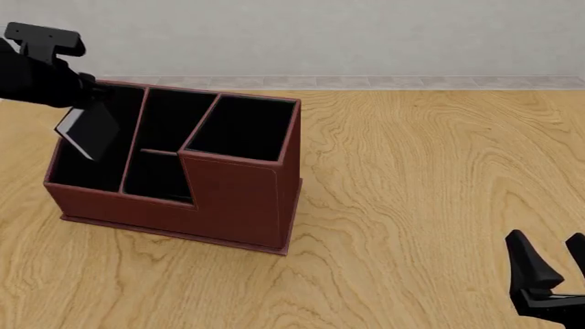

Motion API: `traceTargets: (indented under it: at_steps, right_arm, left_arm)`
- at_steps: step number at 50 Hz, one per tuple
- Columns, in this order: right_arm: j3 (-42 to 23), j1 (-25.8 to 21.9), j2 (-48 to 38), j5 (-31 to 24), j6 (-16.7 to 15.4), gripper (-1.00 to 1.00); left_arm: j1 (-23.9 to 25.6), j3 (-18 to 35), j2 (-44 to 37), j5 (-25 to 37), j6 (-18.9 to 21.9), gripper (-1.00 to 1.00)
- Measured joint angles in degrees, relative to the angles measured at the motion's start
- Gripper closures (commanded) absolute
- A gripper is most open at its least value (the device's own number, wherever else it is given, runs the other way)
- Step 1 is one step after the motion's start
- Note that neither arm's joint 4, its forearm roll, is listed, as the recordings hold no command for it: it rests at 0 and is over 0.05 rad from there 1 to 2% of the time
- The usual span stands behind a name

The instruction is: Pick up the book and place it in the left compartment of the caddy.

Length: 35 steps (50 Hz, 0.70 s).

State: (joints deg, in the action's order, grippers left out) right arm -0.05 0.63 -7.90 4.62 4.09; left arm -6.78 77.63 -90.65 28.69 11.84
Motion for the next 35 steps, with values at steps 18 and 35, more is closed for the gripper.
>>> traceTargets:
  at_steps: [18,35]
  right_arm:
    - [0.0,0.3,0.4,-0.3,0.2,-1.0]
    - [0.0,0.5,0.7,-0.5,0.5,-1.0]
  left_arm:
    - [0.1,-0.8,-2.8,-2.1,-0.5,1.0]
    - [-0.3,-1.3,-5.1,-3.7,0.2,1.0]
